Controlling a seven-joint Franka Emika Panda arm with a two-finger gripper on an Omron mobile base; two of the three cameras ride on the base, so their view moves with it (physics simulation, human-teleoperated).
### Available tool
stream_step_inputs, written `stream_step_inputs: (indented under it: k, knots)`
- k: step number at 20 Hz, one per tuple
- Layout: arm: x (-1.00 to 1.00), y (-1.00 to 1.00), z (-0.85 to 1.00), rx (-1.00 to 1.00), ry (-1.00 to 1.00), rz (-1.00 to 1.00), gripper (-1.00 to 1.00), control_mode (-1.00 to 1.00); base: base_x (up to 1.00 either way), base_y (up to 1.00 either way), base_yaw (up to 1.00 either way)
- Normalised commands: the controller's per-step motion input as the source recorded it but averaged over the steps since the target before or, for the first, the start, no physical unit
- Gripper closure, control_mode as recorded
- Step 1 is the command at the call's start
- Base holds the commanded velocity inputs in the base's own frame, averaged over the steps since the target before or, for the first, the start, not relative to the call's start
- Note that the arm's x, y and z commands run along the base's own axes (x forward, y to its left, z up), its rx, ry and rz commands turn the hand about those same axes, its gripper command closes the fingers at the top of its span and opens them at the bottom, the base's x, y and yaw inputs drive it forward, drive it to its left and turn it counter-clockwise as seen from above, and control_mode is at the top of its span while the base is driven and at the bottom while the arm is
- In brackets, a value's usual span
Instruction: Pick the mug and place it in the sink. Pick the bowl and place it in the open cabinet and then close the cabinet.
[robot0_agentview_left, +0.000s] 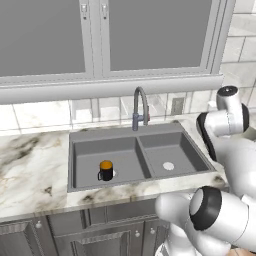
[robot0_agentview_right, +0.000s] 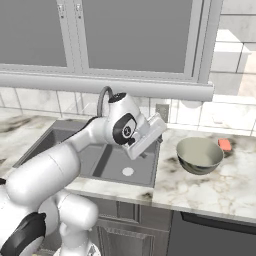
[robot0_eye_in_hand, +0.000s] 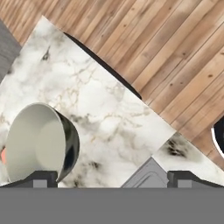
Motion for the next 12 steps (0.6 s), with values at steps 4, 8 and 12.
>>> stream_step_inputs:
  k: [4,8,12]
  knots:
    - [0.2,-0.1,-0.19,0.0,0.0,0.0,-1.0,-1.0,0.0,0.0,0.0]
    - [0.15,-0.19,-0.11,0.0,0.0,0.0,-1.0,-1.0,0.0,0.0,0.0]
    - [0.19,-0.21,-0.08,0.0,0.0,0.0,-1.0,-1.0,0.0,0.0,0.0]
